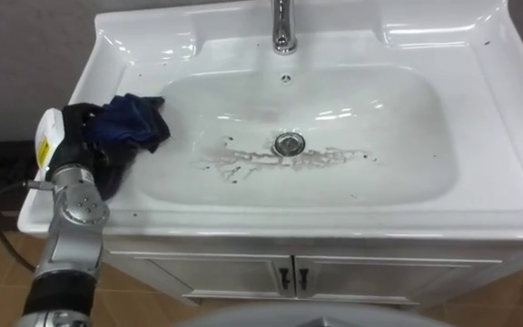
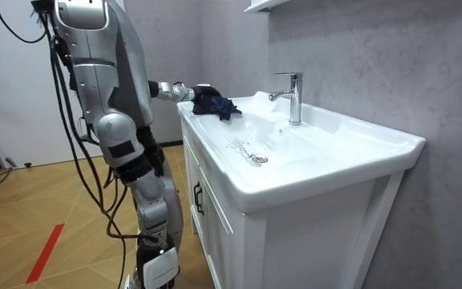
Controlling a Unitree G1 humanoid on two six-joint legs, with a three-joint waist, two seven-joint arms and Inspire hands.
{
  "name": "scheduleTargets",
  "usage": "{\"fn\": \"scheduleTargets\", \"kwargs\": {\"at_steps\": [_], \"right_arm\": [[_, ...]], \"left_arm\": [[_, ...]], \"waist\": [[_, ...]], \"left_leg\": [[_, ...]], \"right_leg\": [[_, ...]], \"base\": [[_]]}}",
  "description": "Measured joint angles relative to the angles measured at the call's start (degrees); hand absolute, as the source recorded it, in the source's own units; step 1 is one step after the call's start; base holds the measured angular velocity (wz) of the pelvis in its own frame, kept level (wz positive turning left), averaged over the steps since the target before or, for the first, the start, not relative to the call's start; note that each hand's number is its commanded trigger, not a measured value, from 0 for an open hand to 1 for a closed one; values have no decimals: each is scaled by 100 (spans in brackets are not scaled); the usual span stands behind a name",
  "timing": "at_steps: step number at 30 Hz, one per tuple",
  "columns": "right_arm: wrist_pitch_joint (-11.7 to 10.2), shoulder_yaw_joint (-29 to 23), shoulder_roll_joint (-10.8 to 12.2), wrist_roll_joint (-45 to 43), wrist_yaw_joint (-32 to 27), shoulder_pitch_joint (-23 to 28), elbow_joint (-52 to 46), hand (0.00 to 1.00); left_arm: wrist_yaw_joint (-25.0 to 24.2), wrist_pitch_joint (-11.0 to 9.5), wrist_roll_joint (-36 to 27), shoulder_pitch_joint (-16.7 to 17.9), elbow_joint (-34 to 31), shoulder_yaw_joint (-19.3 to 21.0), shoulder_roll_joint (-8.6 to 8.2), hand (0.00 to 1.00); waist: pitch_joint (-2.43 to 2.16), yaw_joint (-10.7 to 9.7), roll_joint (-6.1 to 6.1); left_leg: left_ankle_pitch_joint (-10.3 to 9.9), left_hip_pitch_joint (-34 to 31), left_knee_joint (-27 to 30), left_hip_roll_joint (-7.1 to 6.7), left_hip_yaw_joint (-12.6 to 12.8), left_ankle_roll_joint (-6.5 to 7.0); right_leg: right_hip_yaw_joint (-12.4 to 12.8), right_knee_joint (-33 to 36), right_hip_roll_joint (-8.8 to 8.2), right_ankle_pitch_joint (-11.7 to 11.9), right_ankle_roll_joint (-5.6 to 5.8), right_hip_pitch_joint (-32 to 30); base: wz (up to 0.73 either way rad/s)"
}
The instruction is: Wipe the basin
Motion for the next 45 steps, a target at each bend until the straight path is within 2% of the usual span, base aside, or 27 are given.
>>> {"fn": "scheduleTargets", "kwargs": {"at_steps": [3,7,10,13,15,17,19,21,26,31,34,40,42,43,45], "right_arm": [[-37,-6,1,120,4,0,-5,0],[-212,-11,-15,328,33,-12,-7,0],[-365,-17,-15,325,56,-15,25,0],[-470,-84,-6,327,81,-13,103,0],[-527,-83,-7,354,172,-31,235,0],[-564,-83,-9,384,233,-31,309,0],[-590,-86,-10,453,262,-13,339,0],[-628,-84,-10,542,260,-2,367,0],[-626,-59,-5,563,253,-93,441,0],[-623,-33,-3,566,268,-107,452,0],[-617,13,-3,564,286,-100,449,0],[-620,14,55,678,315,-101,479,0],[-630,14,90,727,310,-102,479,0],[-630,13,107,723,309,-118,474,0],[-630,11,115,718,304,-140,464,0]], "left_arm": [[-92,96,1,29,-193,14,-2,100],[-292,218,-3,115,-646,8,-29,100],[-314,247,-5,175,-851,20,-32,100],[-314,260,9,272,-1335,12,-50,100],[-314,258,35,270,-1654,5,-50,100],[-313,237,270,267,-1807,3,-53,100],[-303,236,491,258,-1850,-18,-60,100],[-302,238,641,229,-1898,-108,-61,100],[-303,236,639,210,-2147,-441,-155,100],[-327,237,640,161,-2159,-631,-156,100],[-404,240,671,145,-2159,-635,-156,100],[-546,246,1320,145,-2159,-841,-154,100],[-581,246,1372,146,-2159,-927,-153,100],[-626,247,1390,145,-2158,-948,-152,100],[-703,250,1519,145,-2158,-985,-145,100]], "waist": [[5,-1,-5],[94,24,-34],[102,25,-29],[135,-18,-47],[160,-51,-107],[163,-108,-156],[148,-152,-180],[148,-187,-175],[152,-249,-75],[128,-279,-10],[131,-280,-14],[138,-345,-22],[143,-387,-30],[162,-425,-59],[158,-457,-53]], "left_leg": [[0,-39,1,-2,-29,0],[0,-98,3,0,-23,0],[0,-165,12,-4,-10,0],[0,-300,73,-2,-21,0],[0,-339,101,0,-21,0],[0,-342,101,1,-19,0],[0,-339,102,5,-15,0],[-1,-341,107,10,-4,0],[-5,-346,129,45,54,4],[-6,-373,127,99,114,4],[-6,-389,167,99,114,4],[-5,-441,228,96,126,6],[-5,-442,230,95,127,6],[-5,-449,229,95,127,6],[-5,-466,230,94,127,6]], "right_leg": [[-62,1,1,0,-1,1],[-128,-7,1,0,-2,-20],[-130,-24,-2,0,-2,-68],[-145,-4,-1,0,-2,-178],[-138,-3,3,0,-2,-205],[-154,-5,5,0,-3,-200],[-162,15,5,2,-4,-199],[-151,22,6,7,-9,-204],[-116,114,15,10,-13,-257],[-105,129,50,28,-43,-309],[-105,103,52,30,-48,-305],[-117,97,47,29,-47,-303],[-122,97,50,29,-47,-297],[-119,95,52,29,-48,-299],[-119,87,53,29,-48,-305]], "base": [[10],[8],[1],[5],[0],[0],[0],[0],[-2],[-4],[0],[2],[0],[0],[0]]}}
